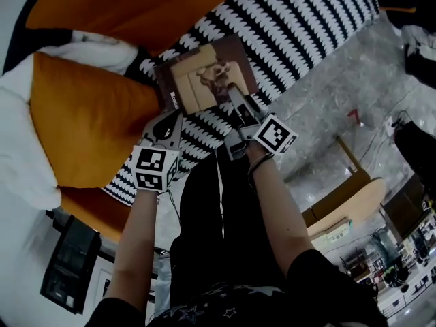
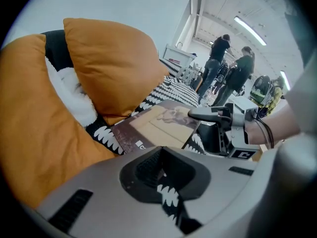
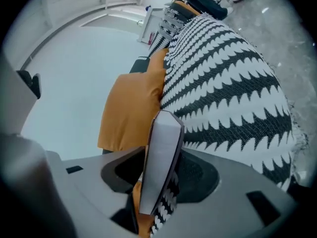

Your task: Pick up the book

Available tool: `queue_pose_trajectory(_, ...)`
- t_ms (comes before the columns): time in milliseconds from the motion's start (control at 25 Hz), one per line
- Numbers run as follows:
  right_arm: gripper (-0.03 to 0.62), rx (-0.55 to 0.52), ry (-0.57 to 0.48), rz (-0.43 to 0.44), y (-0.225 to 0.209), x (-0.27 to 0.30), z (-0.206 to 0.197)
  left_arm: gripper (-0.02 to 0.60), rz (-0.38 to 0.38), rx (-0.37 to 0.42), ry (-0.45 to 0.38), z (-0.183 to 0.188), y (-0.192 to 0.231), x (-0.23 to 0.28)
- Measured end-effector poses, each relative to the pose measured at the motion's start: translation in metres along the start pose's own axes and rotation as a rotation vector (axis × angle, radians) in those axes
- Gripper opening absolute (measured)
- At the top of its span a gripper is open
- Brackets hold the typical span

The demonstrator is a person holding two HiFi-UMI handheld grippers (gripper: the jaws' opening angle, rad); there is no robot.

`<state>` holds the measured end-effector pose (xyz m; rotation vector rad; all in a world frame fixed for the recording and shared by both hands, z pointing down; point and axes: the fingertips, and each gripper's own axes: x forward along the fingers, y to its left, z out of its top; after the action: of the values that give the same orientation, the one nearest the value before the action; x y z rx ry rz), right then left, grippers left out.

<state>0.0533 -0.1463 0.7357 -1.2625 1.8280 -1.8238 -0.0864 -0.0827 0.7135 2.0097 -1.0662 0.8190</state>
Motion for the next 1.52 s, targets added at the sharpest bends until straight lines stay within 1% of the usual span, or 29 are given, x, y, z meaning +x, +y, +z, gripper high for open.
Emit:
queue_pose_trajectory(80, 0.189, -0.016, 0.0, 0.002, 0.008, 0.004, 0.009, 0.005, -0.001, 0.003, 0.001, 0.007, -0.004, 0.001)
queue_pose_trajectory(160, 0.19, -0.012, 0.008, -0.03, 0.008, 0.008, 0.016, 0.005, -0.001, 0.007, -0.001, 0.013, -0.007, -0.003)
queue_pose_trajectory(240, 0.19, 0.007, 0.005, -0.051, 0.01, 0.017, 0.014, 0.005, -0.001, 0.008, -0.008, 0.011, -0.005, -0.011)
queue_pose_trajectory(360, 0.19, 0.031, -0.007, -0.049, 0.011, 0.039, 0.015, 0.005, 0.0, 0.009, -0.014, 0.009, 0.002, -0.016)
queue_pose_trajectory(520, 0.192, 0.029, 0.026, -0.04, 0.012, 0.071, 0.029, 0.005, 0.003, 0.01, -0.013, 0.02, 0.004, -0.009)
queue_pose_trajectory(600, 0.219, 0.045, 0.027, -0.044, 0.014, 0.08, 0.023, 0.005, 0.007, 0.007, -0.013, 0.015, 0.008, -0.014)
queue_pose_trajectory(680, 0.248, 0.096, 0.012, -0.037, 0.012, 0.084, 0.016, 0.005, 0.01, 0.002, -0.014, 0.006, 0.013, -0.02)
queue_pose_trajectory(760, 0.253, 0.127, 0.013, -0.033, 0.006, 0.085, 0.011, 0.005, 0.012, -0.004, -0.013, 0.001, 0.016, -0.022)
queue_pose_trajectory(840, 0.249, 0.113, 0.031, -0.045, 0.002, 0.086, 0.009, 0.005, 0.014, -0.008, -0.011, -0.002, 0.017, -0.021)
queue_pose_trajectory(880, 0.233, 0.104, 0.035, -0.054, 0.001, 0.087, 0.009, 0.005, 0.016, -0.009, -0.01, -0.003, 0.017, -0.021)
queue_pose_trajectory(920, 0.173, 0.101, 0.032, -0.061, 0.001, 0.086, 0.009, 0.005, 0.016, -0.011, -0.009, -0.004, 0.018, -0.021)
queue_pose_trajectory(1040, 0.163, 0.11, 0.009, -0.06, 0.006, 0.083, 0.01, 0.005, 0.019, -0.012, -0.009, -0.006, 0.017, -0.025)
queue_pose_trajectory(1120, 0.155, 0.093, -0.003, -0.058, 0.013, 0.079, 0.011, 0.005, 0.02, -0.011, -0.017, -0.004, 0.015, -0.03)
queue_pose_trajectory(1320, 0.149, -0.031, -0.019, -0.05, 0.051, 0.059, 0.018, 0.005, 0.027, 0.009, -0.043, 0.009, 0.013, -0.055)
queue_pose_trajectory(1440, 0.147, -0.062, -0.042, -0.029, 0.08, 0.042, 0.03, 0.005, 0.026, 0.014, -0.064, 0.022, 0.007, -0.075)
queue_pose_trajectory(1520, 0.146, -0.092, -0.073, -0.004, 0.106, 0.03, 0.045, 0.005, 0.025, 0.02, -0.094, 0.038, 0.005, -0.09)
